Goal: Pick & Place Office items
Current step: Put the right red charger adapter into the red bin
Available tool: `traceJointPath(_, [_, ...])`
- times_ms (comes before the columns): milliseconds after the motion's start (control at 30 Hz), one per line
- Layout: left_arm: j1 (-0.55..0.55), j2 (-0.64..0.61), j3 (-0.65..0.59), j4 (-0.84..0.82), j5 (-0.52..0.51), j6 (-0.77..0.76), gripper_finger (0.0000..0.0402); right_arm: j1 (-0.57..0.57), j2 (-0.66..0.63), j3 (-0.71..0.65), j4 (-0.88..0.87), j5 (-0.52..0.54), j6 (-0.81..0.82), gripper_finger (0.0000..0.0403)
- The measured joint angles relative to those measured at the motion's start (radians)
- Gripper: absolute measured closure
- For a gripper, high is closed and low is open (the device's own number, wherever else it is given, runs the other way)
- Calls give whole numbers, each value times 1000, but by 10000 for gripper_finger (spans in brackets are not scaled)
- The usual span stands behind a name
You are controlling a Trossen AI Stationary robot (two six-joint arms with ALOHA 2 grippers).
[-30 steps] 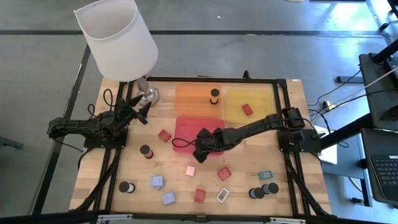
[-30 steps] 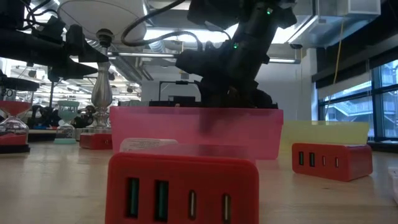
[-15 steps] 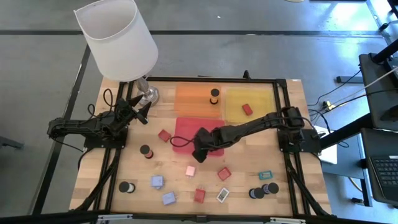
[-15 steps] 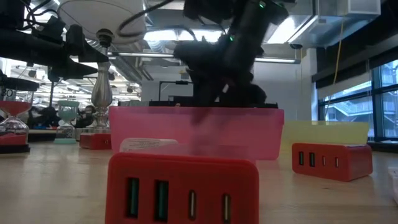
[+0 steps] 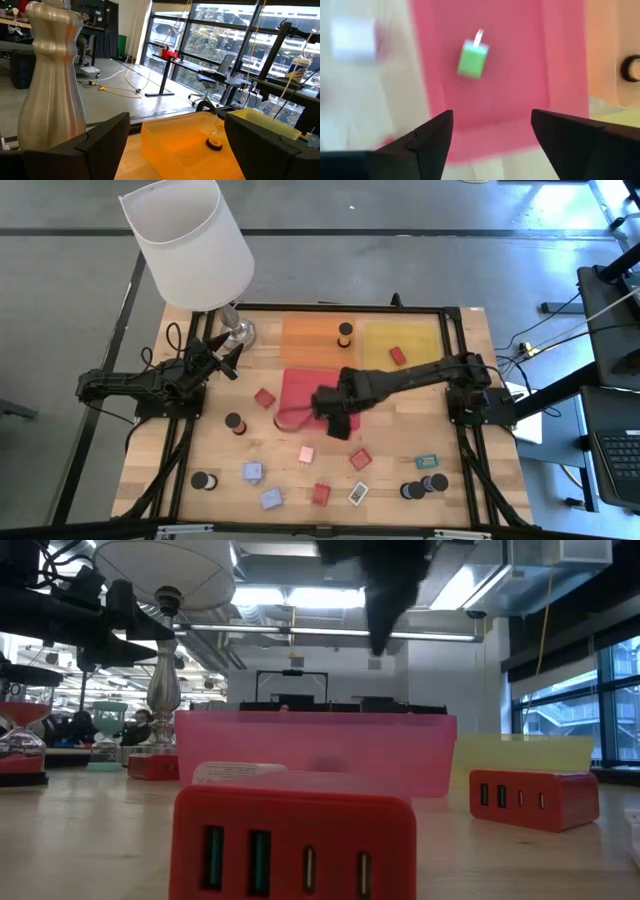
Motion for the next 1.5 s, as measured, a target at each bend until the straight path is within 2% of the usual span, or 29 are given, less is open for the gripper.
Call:
traceJointPath(200, [0, 0, 0, 0, 0, 0, 80, 126, -47, -34, -68, 3, -65, 138])
traceJointPath(467, [0, 0, 0, 0, 0, 0, 80, 238, -65, -78, -23, 4, 20, 138])
traceJointPath(633, [0, 0, 0, 0, 0, 0, 80, 272, -65, -117, 73, 7, 74, 138])
traceJointPath(1100, [0, 0, 0, 0, 0, 0, 80, 332, -66, -243, 373, -2, 29, 138])
traceJointPath(1333, [0, 0, 0, 0, 0, 0, 80, 341, -65, -355, 417, -61, 51, 138])
traceJointPath(1500, [0, 0, 0, 0, 0, 0, 80, 351, -65, -432, 445, -60, 21, 138])
